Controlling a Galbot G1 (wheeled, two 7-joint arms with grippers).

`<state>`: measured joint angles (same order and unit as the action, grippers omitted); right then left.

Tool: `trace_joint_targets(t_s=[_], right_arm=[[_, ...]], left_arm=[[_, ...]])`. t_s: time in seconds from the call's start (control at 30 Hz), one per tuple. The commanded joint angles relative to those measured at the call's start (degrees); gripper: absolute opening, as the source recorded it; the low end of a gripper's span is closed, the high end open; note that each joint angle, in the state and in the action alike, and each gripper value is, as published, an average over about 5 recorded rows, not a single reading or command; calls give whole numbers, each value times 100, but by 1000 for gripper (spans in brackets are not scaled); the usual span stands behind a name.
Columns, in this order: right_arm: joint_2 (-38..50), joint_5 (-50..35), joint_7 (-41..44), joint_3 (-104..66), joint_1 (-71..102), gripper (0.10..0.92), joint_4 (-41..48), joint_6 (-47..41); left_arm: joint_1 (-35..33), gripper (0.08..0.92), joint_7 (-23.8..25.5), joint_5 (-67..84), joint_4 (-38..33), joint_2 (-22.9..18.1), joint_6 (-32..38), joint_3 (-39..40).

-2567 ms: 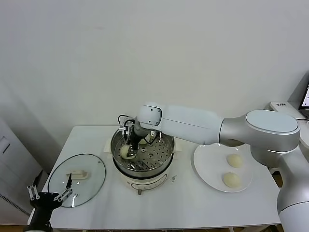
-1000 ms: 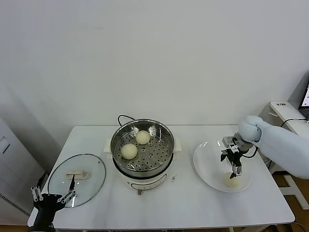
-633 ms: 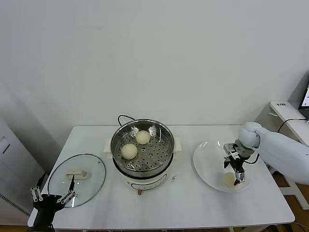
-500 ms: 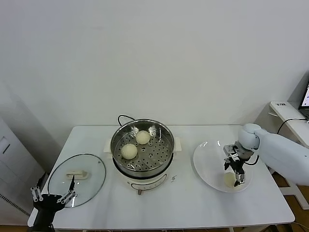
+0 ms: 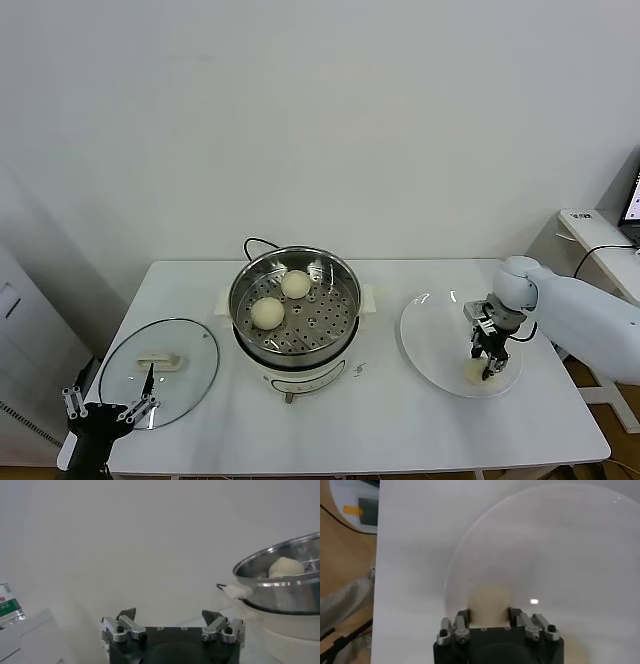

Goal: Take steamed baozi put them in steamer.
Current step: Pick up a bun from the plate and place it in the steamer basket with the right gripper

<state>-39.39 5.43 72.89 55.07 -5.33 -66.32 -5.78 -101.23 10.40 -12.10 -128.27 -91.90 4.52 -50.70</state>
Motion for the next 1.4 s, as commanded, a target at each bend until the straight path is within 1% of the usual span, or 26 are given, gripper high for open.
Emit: trace_joint_targets(t_s=[0.03,0.27,0.37,0.47,0.63,0.7,0.9,1.03,1.23,1.4], right_arm=[[-356,-684,27,545,-1431,371,-141,12],[-1306,-1624,53,1182,-3151,373,-341,141],[-1761,-1763,68,1308,-3720,373,-453,323],[-2153,-1727,31,1357,-3994,374,-739,550],[-2627,-1431,-181,1306,-3746,374,-1427,888],[-2792,-1151,-272,1272,-3456,374,-1635,1136],[-3079,277,-408,1091,-2538,374,-1758,2556],[-3111,926,-405,938,-2082,369,-1690,3300],[-3039,1195,-241,796,-1767,373,-1778,4199],[-2943,1267,-171,757,-1596,373,-1831,4428]], left_arm=[[12,823,2,13,-16,-4,-9,-1],[-13,823,11,21,-37,-22,0,5],[-6,823,10,28,-84,-26,-15,0],[-8,823,8,57,-102,-38,-16,-18],[-48,823,17,130,-113,-54,2,-58],[-54,823,25,151,-125,-47,-1,-73],[-56,823,27,240,-205,-22,-34,-137],[-96,823,42,247,-233,-44,-15,-128],[-90,823,53,247,-244,-52,-10,-116],[-82,823,51,244,-261,-58,-14,-107]])
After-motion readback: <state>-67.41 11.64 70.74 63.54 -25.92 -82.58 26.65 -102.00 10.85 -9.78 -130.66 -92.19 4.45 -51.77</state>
